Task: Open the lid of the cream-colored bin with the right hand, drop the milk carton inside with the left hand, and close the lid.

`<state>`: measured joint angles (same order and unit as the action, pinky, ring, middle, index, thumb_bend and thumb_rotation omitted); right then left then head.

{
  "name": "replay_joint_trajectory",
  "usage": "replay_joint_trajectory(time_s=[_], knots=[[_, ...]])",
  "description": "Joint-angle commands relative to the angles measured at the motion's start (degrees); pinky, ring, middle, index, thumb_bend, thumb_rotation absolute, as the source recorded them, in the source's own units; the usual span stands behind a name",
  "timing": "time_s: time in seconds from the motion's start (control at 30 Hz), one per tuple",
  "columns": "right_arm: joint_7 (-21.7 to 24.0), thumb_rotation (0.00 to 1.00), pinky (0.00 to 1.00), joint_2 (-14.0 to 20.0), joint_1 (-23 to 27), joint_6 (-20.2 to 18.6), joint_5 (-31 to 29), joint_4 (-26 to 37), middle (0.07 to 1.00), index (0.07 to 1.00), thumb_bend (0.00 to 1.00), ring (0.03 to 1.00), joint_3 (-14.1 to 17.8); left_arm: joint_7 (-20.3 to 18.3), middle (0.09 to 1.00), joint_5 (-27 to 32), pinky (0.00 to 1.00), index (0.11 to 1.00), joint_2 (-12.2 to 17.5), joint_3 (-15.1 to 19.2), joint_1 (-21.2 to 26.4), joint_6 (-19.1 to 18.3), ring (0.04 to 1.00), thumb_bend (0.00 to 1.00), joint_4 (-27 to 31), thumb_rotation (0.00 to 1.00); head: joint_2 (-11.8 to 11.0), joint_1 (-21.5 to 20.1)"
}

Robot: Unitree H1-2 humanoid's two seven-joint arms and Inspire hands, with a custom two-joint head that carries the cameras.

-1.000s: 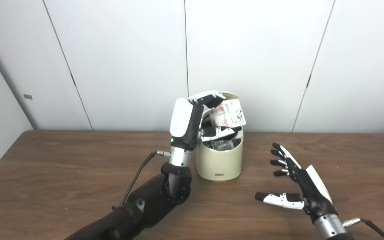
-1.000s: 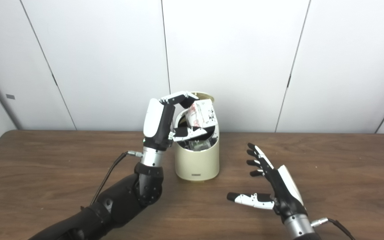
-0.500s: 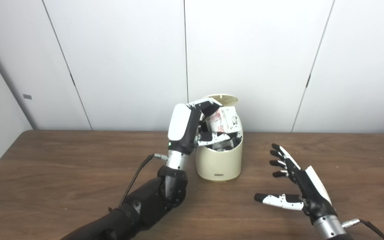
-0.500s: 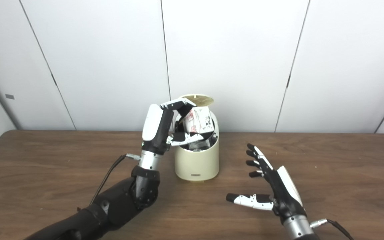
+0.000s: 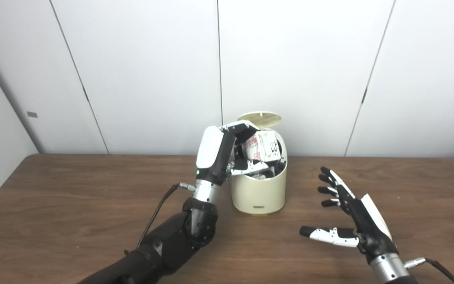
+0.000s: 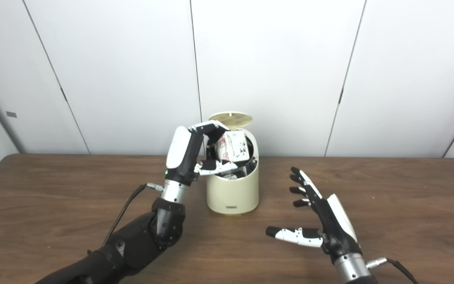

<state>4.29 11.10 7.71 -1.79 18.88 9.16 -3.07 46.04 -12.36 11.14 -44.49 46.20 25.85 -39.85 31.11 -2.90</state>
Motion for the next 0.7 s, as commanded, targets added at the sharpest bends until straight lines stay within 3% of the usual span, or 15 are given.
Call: replay_joint_trajectory(time_s=[0.0,0.1,0.13,0.17,0.23,0.67], knots=[[-0.7,0.33,0.68,0.2,1.4,1.3,-0.2,1.6,0.908,0.934,0.77,0.828,0.2,-3.0,0.487,0.8,0.45,0.493,0.0,0.9,0.6,1.1,0.464,0.51,1.1,0.0,0.1,0.1],[-0.7,0.33,0.68,0.3,1.4,1.0,-0.2,1.4,0.91,0.935,0.77,0.833,0.3,-5.1,0.494,0.9,0.44,0.499,-0.2,2.2,0.2,1.1,0.529,0.52,1.0,0.0,0.2,0.2],[-0.6,0.33,0.68,0.3,1.4,1.3,-0.4,1.2,0.912,0.935,0.77,0.834,0.3,-5.4,0.588,0.8,0.46,0.499,-0.2,2.6,0.1,1.1,0.571,0.52,1.1,0.04,0.2,0.2],[-0.6,0.33,0.68,0.4,1.4,1.7,-0.6,0.9,0.913,0.936,0.77,0.835,0.3,-5.9,0.641,0.7,0.48,0.595,-0.2,2.9,-0.1,1.1,0.605,0.68,1.3,0.09,0.2,0.2],[-0.7,0.35,0.68,0.4,1.4,2.0,-0.7,0.5,0.914,0.937,0.78,0.832,0.3,-6.8,0.708,0.8,0.52,0.691,0.0,3.6,-0.4,1.1,0.659,0.8,2.0,0.14,0.2,0.2],[-0.6,0.34,0.68,0.6,1.8,2.1,-0.8,-0.1,0.908,0.936,0.79,0.826,0.3,-8.7,0.72,0.1,0.55,0.717,0.8,6.1,-1.7,1.1,0.672,0.85,5.8,0.2,0.4,1.0]])
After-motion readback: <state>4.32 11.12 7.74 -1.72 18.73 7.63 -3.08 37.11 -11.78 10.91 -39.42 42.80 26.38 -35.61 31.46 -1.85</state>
